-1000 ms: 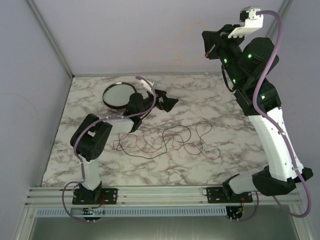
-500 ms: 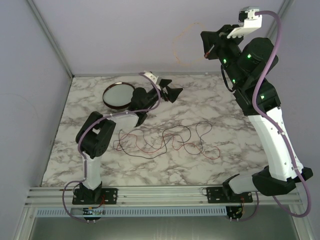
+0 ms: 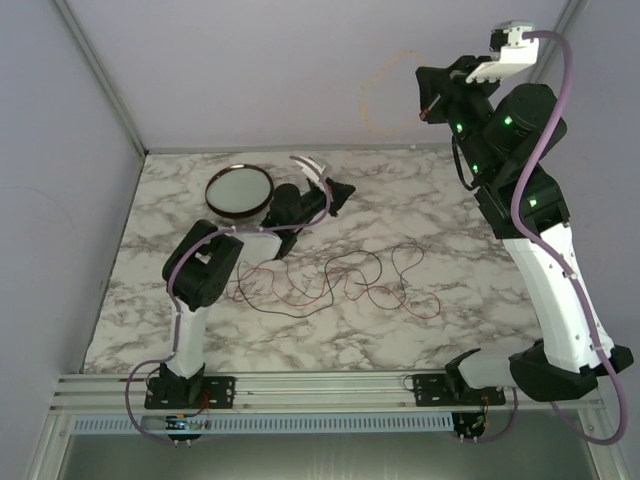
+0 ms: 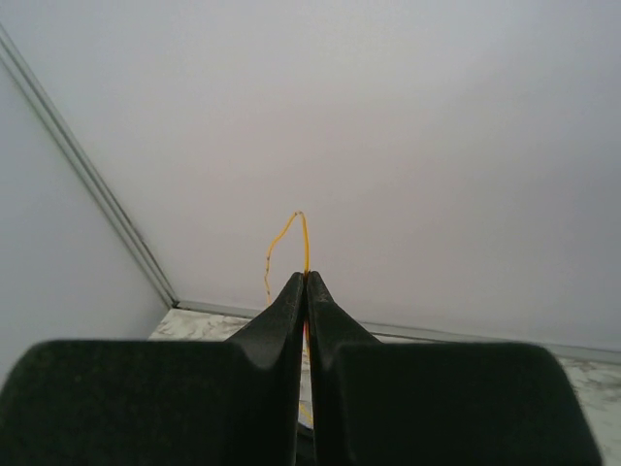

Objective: Zip-tie the wires
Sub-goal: Pick up the cable at the center of the board.

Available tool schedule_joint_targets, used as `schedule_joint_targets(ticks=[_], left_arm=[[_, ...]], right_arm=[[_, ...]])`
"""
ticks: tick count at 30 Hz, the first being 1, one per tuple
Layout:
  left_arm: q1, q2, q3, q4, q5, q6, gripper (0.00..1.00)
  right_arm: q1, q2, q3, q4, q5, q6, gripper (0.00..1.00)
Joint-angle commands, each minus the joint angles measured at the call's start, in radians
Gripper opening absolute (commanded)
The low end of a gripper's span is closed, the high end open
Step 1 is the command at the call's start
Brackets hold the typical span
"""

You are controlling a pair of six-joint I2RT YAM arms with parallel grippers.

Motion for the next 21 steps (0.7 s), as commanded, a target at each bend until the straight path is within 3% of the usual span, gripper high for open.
schedule_joint_targets(ticks=[1,6,10,15,21], left_arm=[[0.022,-0.105,-0.082,0.020,0.019,0.031,0.00],[0.104,-0.267,-0.137,-0.198,0.059,0.016,0.00],[0.159,-0.433,-0.145,-0.525,0.058,0.074,0.00],[0.170,-0.631,-0.133,-0.938,-0.055,0.218,0.00],[0.214,-0.824,-0.134,-1.313,-0.201,0.185,0.00]], right_arm=[[-0.027,-0.052,-0.031,-0.003,0.050,-0.028,0.00],[-0.064,-0.108,-0.144,-0.093,0.090,-0.045,0.00],[-0.068,-0.156,-0.248,-0.188,0.088,-0.077,0.00],[-0.067,-0.184,-0.336,-0.361,0.063,-0.105,0.00],[-0.064,-0.230,-0.436,-0.476,0.092,-0.080,0.00]])
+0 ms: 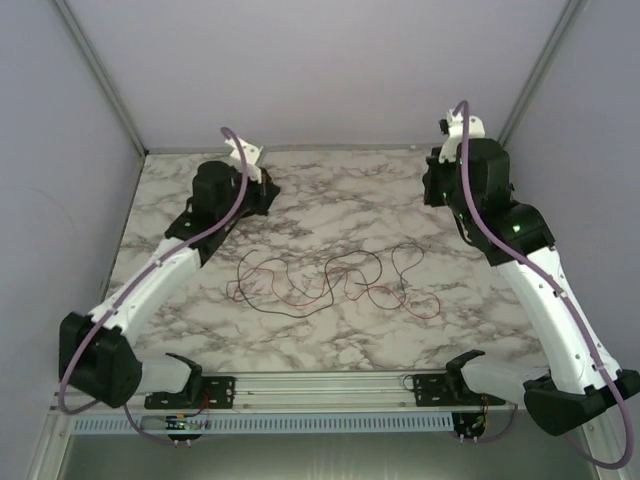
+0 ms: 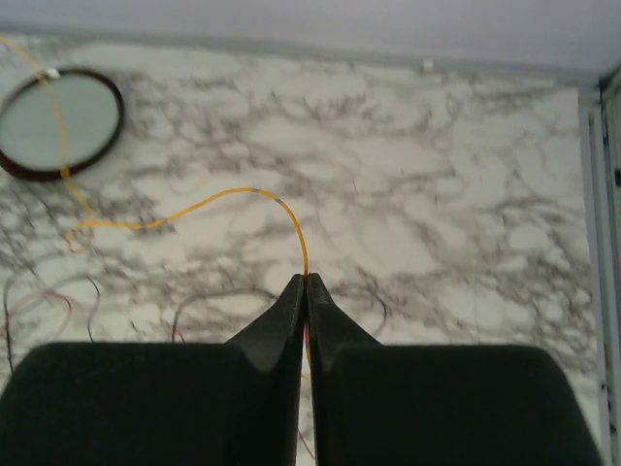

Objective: Zip-tie the wires
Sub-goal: Pick up the cable at the center of the board, then place the cable at the center of the board.

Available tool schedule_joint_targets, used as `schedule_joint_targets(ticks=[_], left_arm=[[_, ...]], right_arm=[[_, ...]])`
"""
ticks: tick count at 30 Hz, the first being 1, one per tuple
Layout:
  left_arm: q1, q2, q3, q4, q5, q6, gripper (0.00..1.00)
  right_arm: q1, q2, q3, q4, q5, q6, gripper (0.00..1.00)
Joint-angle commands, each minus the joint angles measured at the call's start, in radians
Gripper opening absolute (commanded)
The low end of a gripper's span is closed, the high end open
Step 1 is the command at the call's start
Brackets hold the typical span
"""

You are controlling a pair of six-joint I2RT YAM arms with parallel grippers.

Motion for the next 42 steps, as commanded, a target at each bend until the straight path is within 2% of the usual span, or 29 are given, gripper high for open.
schedule_joint_targets(ticks=[1,8,15,23,31,37,42], left_arm=[[0.035,-0.115,0.010,-0.409,-0.123,-0.003,0.00],[0.048,-0.247,0.012,-0.768,-0.208,-0.079,0.00],[0.075,-0.264,0.037,-1.021,-0.293,-0.061,0.00],[0.097,-0.178,0.095,-1.088,-0.346,-0.008,0.00],[0.096,-0.031,0.222,-1.218,-0.335,0.169,0.00],[0.097,0.030,0.200,-1.202,-0.356,0.179,0.00],[0.097,0.103,0.201,-1.206,-0.438,0.179,0.00]], right_arm=[[-0.002,-0.044,-0.038,-0.135,0.019,0.012,0.00],[0.027,-0.021,-0.160,-0.284,0.097,0.114,0.00],[0.051,0.001,-0.247,-0.295,0.114,0.205,0.00],[0.106,0.115,-0.305,-0.341,0.170,0.251,0.00],[0.111,0.150,-0.371,-0.300,0.151,0.259,0.00],[0.111,0.175,-0.405,-0.291,0.155,0.255,0.00],[0.112,0.201,-0.434,-0.274,0.155,0.251,0.00]])
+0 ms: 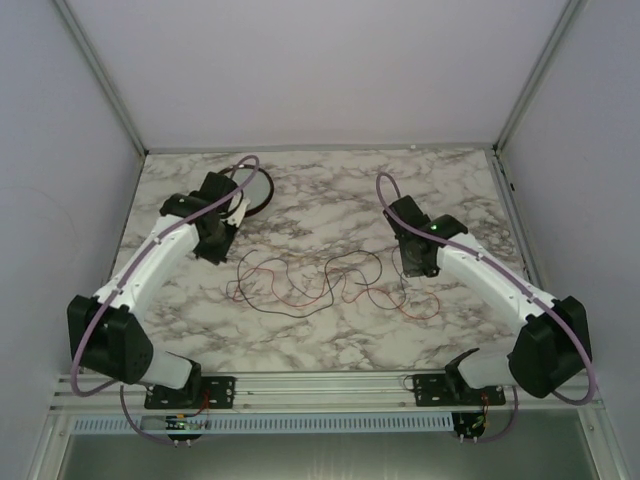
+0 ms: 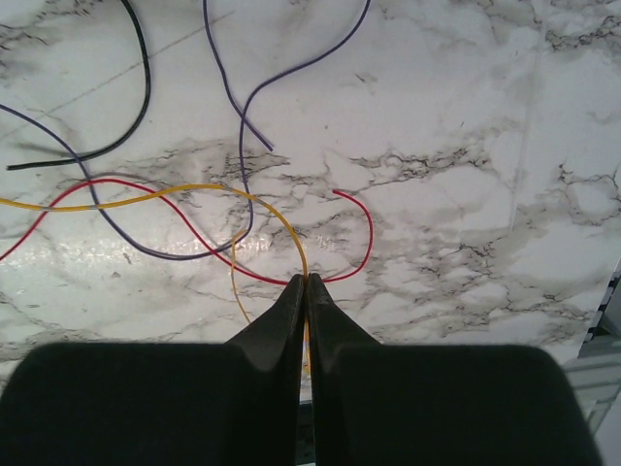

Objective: Zip-tie the wires
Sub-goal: Place the cable at the center of the board.

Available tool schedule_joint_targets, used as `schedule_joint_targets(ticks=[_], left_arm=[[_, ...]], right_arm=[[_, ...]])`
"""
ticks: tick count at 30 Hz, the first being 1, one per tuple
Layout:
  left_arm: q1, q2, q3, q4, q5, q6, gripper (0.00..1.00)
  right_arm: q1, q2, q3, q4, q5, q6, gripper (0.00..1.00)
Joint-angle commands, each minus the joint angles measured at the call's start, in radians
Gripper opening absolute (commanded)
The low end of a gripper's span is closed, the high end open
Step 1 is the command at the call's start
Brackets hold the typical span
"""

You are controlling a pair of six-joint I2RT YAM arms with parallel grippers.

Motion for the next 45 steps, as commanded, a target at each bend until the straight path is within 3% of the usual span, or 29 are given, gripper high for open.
schedule_joint_targets(ticks=[1,11,28,40,45], left_arm=[[0.006,0.062,0.008,-0.046,-0.090,0.019,0.00],[0.004,0.186,0.001,-0.049,-0.176,0.008,0.00],[-0.008,0.383,0.002,-0.005,-0.170,-0.020,0.00],[-0.010,0.413,-0.007,0.041,-0.153,-0.023,0.01],[-0.010,0.408,-0.004,0.051,-0.157,-0.024,0.15]], right_arm=[[0.007,0.020,-0.019,0.029,0.017,0.010,0.00],[0.006,0.098,-0.031,0.071,0.000,-0.012,0.00],[0.007,0.215,-0.031,0.181,-0.055,-0.061,0.00],[0.006,0.226,-0.006,0.176,-0.064,-0.059,0.22],[0.006,0.225,0.005,0.159,-0.054,-0.055,0.27]])
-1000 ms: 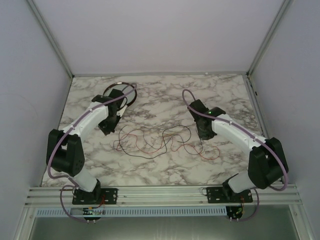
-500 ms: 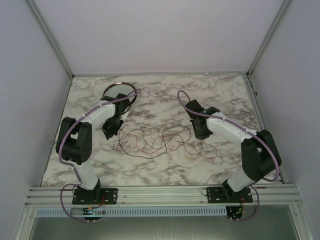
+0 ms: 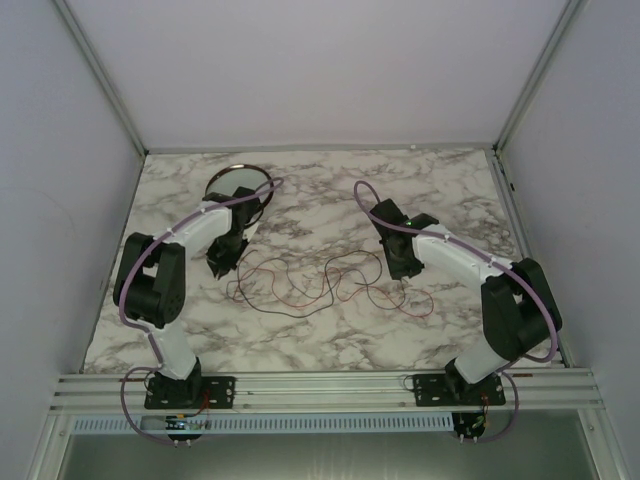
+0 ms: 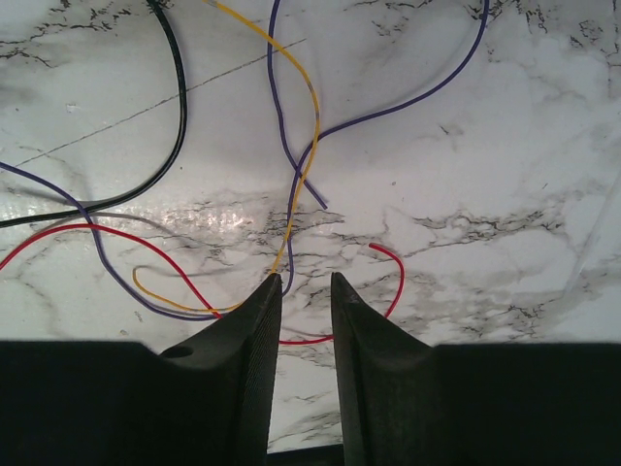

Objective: Zip-tie the wires
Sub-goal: Place the cable at the center of the board.

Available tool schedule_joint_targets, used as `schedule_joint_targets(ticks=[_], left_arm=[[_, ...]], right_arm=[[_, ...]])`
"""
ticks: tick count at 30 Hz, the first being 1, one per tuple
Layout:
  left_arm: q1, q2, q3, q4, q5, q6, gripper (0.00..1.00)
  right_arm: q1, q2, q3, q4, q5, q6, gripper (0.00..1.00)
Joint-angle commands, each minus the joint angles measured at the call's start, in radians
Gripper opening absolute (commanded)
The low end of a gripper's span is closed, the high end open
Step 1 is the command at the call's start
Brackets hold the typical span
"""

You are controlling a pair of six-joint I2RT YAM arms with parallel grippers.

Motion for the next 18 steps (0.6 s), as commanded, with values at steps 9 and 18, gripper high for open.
schedule_joint_targets(ticks=[9,18], left_arm=[[-0.001,-0.023,0.025,-0.007,-0.005,-0.005,0.50],[0.004,-0.109,0.151,-0.061,-0.033,-0.012,0.79]], right_arm=[[-0.005,-0.022,0.067,-0.048,0.045,0.014,0.33],[-0.039,-0.174,0.098,0.073,-0.025,0.035,0.48]])
